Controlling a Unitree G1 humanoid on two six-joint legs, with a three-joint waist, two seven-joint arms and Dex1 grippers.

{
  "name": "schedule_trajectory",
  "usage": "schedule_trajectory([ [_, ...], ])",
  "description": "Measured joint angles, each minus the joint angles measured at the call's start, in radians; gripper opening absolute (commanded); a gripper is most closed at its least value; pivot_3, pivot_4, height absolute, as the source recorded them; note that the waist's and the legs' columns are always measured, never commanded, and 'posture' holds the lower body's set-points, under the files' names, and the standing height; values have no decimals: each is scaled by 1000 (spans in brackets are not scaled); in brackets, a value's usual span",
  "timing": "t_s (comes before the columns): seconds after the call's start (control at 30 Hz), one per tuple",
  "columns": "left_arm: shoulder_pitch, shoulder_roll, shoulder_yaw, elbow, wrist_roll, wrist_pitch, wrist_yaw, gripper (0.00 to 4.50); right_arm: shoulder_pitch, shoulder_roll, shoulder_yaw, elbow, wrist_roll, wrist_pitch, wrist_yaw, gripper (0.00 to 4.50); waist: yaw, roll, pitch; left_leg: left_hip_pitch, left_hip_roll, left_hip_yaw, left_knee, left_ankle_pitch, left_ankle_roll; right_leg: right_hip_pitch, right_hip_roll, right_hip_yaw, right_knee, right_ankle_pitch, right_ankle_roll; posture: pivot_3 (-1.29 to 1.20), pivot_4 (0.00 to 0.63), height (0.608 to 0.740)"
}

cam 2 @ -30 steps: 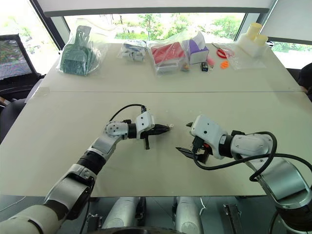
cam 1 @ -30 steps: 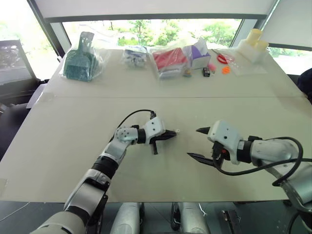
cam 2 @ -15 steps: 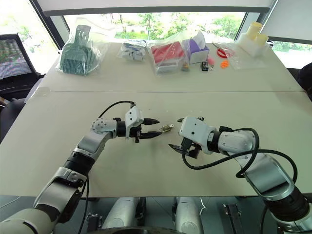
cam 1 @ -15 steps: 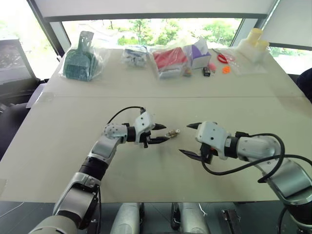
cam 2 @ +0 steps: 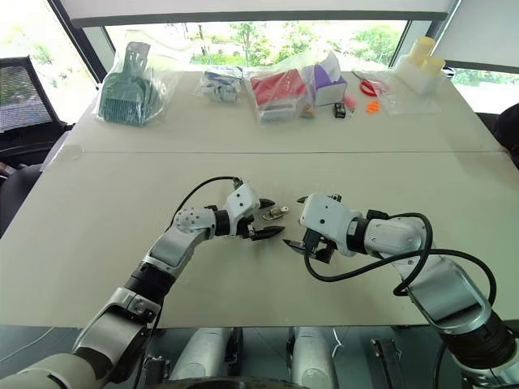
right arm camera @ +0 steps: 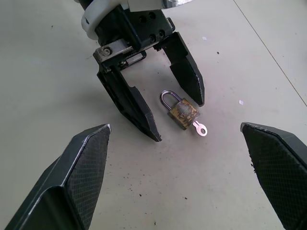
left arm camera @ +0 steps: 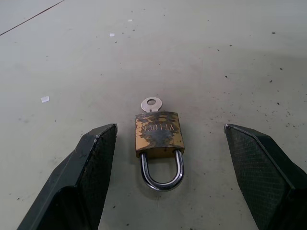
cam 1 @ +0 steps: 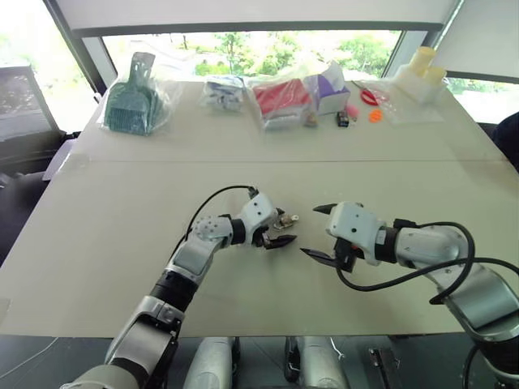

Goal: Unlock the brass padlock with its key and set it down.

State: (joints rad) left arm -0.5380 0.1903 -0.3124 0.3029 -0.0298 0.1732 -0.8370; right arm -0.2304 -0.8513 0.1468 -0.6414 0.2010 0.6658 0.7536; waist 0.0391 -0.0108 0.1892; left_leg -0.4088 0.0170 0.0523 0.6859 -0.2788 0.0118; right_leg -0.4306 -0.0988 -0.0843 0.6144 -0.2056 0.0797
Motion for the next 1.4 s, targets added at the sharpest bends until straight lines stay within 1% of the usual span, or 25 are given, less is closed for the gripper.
schedule_trajectory([
  [0.13, 2, -9, 0, -23, 8, 52, 46, 3697, 2, 0, 0, -1, -1, 4, 0, 4500, 0, 0, 0, 0, 0, 0, 0, 0, 0, 0, 0, 0, 0, 0, 0, 0, 150, 740],
  [0.17, 0, -11, 0, -29, 9, 67, 56, 3454, 3, 0, -1, -2, -2, 4, -1, 4500, 0, 0, 0, 0, 0, 0, 0, 0, 0, 0, 0, 0, 0, 0, 0, 0, 150, 740],
  [0.23, -7, -14, 2, -36, 10, 99, 78, 2829, 6, 0, -1, -2, -2, 4, -1, 4500, 0, 0, 0, 0, 0, 0, 0, 0, 0, 0, 0, 0, 0, 0, 0, 0, 150, 740],
  [0.37, -16, -5, 12, -55, 16, 152, 101, 923, 6, 0, -1, -1, -6, 2, -1, 4500, -1, 0, 0, 0, 0, 0, 0, 0, 0, 0, 0, 0, 0, 0, 0, 0, 150, 740],
  [0.4, -16, -3, 11, -64, 17, 163, 100, 704, 6, 1, -1, -1, -9, 1, -1, 4500, -1, 0, 0, 0, 0, 0, 0, 0, 0, 0, 0, 0, 0, 0, 0, 0, 150, 740],
  [0.6, 5, 29, 10, -136, 2, 225, 62, 716, 4, 1, -1, 0, -21, -16, 1, 4500, -1, 0, 0, 0, 0, 0, 0, 0, 0, 0, 0, 0, 0, 0, 0, 0, 150, 740],
  [0.7, 38, 84, 10, -183, -34, 216, -21, 716, -8, 1, 8, 15, -42, -46, 1, 4500, -3, 0, 0, 0, 0, 0, 0, 0, 0, 0, 0, 0, 0, -2, -3, 0, 150, 740],
  [0.8, 54, 154, 13, -229, -82, 164, -133, 716, -23, 2, 63, 65, -124, -143, -6, 4500, -2, 0, 0, 0, 0, 0, 0, 0, 0, -1, 0, 0, 0, -2, -4, 0, 150, 740],
  [0.93, 29, 209, 47, -280, -183, 126, -266, 716, -47, 4, 152, 175, -299, -364, -47, 4500, 1, 0, 0, 0, -1, 1, 0, 0, 0, -1, 0, 0, 0, -2, -4, 0, 150, 740],
  [1.03, -3, 245, 72, -287, -224, 110, -329, 716, -50, 13, 167, 234, -377, -478, -70, 4500, -1, 0, 0, 0, -1, 1, 0, 0, 0, -1, 0, 0, 0, -2, -3, 0, 150, 740],
  [1.1, -16, 267, 72, -284, -228, 86, -364, 716, -65, 43, 169, 265, -412, -540, -82, 4500, -3, 0, 0, 0, -1, 2, 0, 0, 0, -1, 1, 0, 0, -2, -3, 0, 150, 740],
  [1.27, -30, 270, 71, -248, -221, 33, -383, 716, -99, 95, 171, 286, -462, -629, -92, 4500, -2, 0, 0, 0, -1, 2, 0, 0, 0, -1, 1, 0, 0, -2, -2, 0, 150, 740],
  [1.4, -30, 271, 71, -225, -218, 14, -383, 716, -99, 121, 171, 297, -478, -653, -86, 4500, -1, 0, 0, 0, -1, 2, 0, 0, 0, 0, 1, 0, 0, -1, -2, 0, 150, 740],
])
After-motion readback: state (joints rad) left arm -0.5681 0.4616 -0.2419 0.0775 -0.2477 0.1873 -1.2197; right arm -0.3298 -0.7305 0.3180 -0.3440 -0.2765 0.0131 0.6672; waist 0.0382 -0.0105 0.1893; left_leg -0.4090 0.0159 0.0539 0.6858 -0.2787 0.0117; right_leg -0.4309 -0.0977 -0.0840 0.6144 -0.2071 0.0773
